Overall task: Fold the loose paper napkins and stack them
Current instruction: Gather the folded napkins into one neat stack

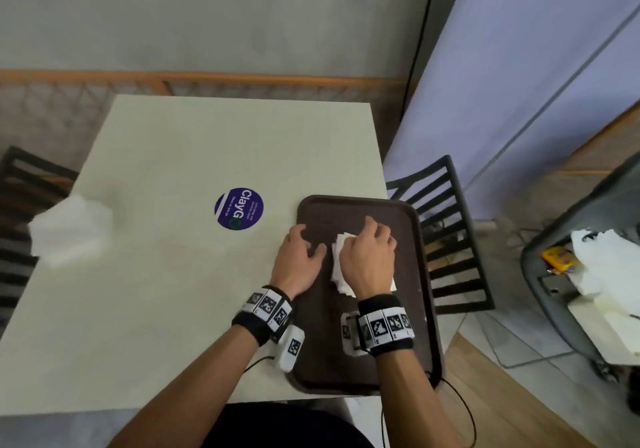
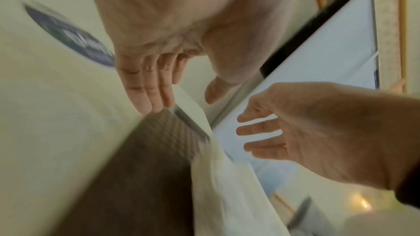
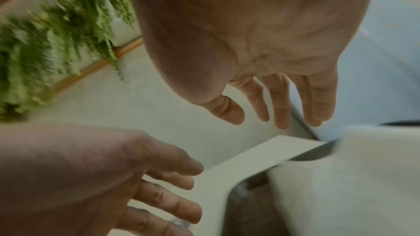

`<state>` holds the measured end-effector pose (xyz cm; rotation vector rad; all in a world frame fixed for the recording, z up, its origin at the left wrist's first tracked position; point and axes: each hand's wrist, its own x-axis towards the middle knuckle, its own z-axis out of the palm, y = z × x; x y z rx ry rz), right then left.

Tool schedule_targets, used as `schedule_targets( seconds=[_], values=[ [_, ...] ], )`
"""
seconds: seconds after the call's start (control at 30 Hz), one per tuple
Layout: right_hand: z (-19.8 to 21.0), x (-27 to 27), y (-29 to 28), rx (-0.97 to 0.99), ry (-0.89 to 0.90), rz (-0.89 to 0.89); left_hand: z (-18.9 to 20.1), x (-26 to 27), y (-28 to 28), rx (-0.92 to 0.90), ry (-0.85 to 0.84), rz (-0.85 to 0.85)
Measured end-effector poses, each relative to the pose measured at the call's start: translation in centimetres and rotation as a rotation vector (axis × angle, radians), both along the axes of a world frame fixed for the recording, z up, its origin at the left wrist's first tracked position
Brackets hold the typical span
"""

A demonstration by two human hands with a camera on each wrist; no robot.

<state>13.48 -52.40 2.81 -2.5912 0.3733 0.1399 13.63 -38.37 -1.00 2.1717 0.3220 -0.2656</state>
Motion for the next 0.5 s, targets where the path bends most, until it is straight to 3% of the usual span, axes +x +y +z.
schedule_targets(
  seconds=[0.17, 0.37, 0.5],
  values=[
    [2.1, 2.5, 12.0, 0.301, -0.063, 0.207, 3.1, -0.8, 14.3, -0.047, -0.142, 0.327],
    [1.6, 5.6, 30.3, 0.456, 0.122, 0.382, 2.5, -2.5, 34.1, 0.071, -0.21, 0.718],
    [0.0, 7.7, 40.7, 0.44, 0.323, 0.396, 0.3, -2.4, 43.4, 0.2, -0.108, 0.813]
  ],
)
